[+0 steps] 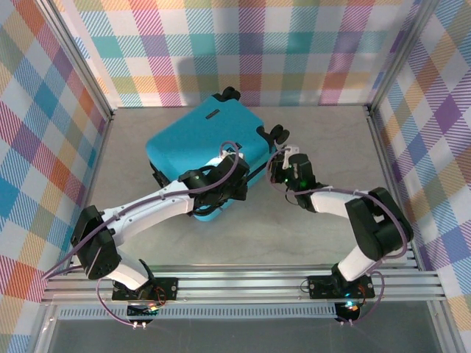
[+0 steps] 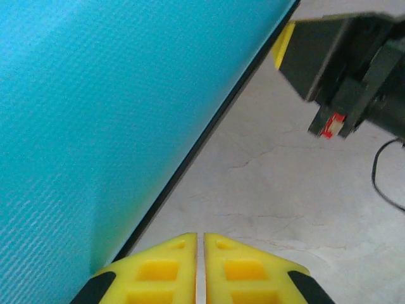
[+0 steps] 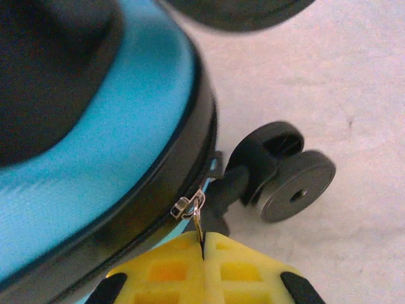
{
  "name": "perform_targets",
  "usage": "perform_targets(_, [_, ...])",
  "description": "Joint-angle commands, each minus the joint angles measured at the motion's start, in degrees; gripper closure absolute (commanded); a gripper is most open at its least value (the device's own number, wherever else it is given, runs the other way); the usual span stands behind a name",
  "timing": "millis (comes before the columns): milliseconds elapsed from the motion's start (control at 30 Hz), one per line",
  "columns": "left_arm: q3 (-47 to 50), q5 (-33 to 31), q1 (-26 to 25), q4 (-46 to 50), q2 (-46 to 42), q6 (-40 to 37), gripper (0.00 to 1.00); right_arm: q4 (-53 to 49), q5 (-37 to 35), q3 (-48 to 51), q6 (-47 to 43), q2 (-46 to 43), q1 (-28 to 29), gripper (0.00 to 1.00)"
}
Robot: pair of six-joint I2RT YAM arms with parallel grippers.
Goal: Pack the luggage
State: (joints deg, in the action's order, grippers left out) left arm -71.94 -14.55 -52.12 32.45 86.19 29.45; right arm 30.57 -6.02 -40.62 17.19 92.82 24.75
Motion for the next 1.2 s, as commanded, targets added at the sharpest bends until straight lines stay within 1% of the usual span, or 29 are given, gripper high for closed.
perform_targets(0, [1.6,-6.8,0.2,5.0,-0.6,2.4,0.89,0.5,-0.3,-3.2,-0.8,3.1,-3.7,1.00])
perform_targets(67, [3.2,-8.0,1.3,5.9,-0.9,3.4,0.90,1.7,-0.8,-3.4,-1.1,3.5,-4.2,1.00])
perform_targets(233, [7.2,-11.2,5.1,8.1,-3.9,5.0,0.91,-2.4,-0.2,-5.5,-1.6,3.1,-4.8,1.00])
perform_targets(333, [9.8,-12.5,8.1,8.9,-6.7,4.9,0.91,-2.3,1.1,-5.3,-1.9,2.8,-5.3,1.00])
perform_targets(467, [11.8,-12.4,14.1,8.0,-9.6,3.0,0.91,0.2,4.9,-2.4,-1.6,0.5,-5.3,1.00])
perform_targets(600, [11.2,-10.4,21.3,3.3,-9.0,-2.1,0.90,1.8,6.7,1.1,-0.2,-1.7,-5.1,1.00])
perform_targets(667, [8.7,-9.6,24.9,1.8,-6.5,-5.0,0.90,2.8,7.8,2.7,0.3,-2.5,-4.4,1.00])
perform_targets(800, [1.3,-9.6,29.2,0.6,-0.8,-10.3,0.91,2.1,7.4,4.3,0.0,-4.3,-2.0,1.00])
perform_targets(933, [-10.0,-7.3,33.2,1.7,5.1,-14.6,0.91,2.1,6.9,5.7,0.2,-6.8,0.2,1.00])
perform_targets(1000, [-17.1,-5.8,33.4,4.2,7.7,-15.7,0.91,2.0,6.3,6.2,0.0,-7.7,1.4,1.00])
perform_targets(1033, [-20.1,-3.7,33.2,5.2,8.5,-16.0,0.89,1.8,6.2,6.4,-0.1,-8.0,1.8,1.00])
perform_targets(1167, [-30.6,4.5,29.0,6.0,10.8,-17.2,0.80,1.5,6.1,7.0,0.0,-8.4,2.4,1.00])
